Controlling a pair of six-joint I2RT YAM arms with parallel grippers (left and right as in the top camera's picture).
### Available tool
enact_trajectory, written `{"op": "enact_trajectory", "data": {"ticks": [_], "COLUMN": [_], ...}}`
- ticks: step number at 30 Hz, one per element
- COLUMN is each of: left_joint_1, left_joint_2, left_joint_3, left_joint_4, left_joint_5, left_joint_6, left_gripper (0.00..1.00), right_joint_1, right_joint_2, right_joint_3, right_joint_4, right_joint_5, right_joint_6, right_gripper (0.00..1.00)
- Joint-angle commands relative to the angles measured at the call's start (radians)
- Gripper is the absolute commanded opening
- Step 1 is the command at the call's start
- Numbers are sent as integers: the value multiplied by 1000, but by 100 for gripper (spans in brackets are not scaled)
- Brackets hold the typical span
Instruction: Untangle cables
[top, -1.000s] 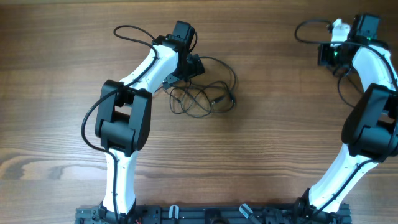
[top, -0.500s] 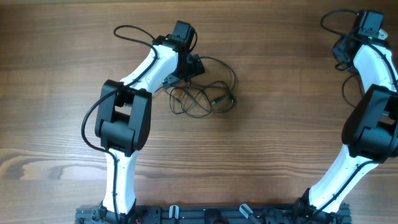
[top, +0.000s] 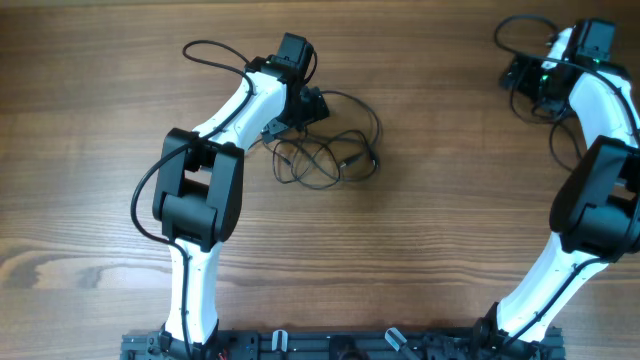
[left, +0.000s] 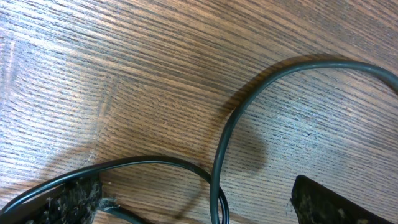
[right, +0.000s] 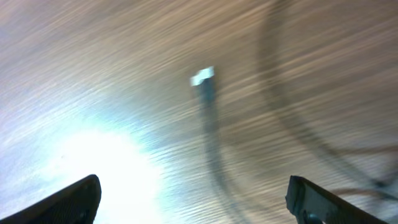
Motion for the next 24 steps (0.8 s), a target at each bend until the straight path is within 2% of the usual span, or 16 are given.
{"op": "enact_trajectory", "data": {"ticks": [1, 4, 9, 14, 20, 24], "left_joint_1": [9, 9, 9, 9, 9, 9], "left_joint_2": [50, 50, 50, 50, 50, 50], "left_joint_3": [-36, -36, -36, -36, -36, -36], "left_joint_4": [-8, -8, -8, -8, -8, -8], "left_joint_5": [-13, -13, -13, -13, -13, -13], "left_joint_6": [2, 2, 2, 2, 2, 2], "left_gripper": [100, 100, 100, 100, 100, 100], "right_joint_1": [39, 75, 160, 266, 398, 459], "right_joint_2": [-35, -35, -35, -35, -35, -35], "right_joint_3": [3, 3, 3, 3, 3, 3], "right_joint_4": [-81, -124, -142, -148, -113, -73], "right_joint_5": [-211, -211, -211, -211, -209, -206], "right_joint_6": [-212, -229, -36, -23, 101, 108], "right_gripper": [98, 100, 100, 100, 100, 100]}}
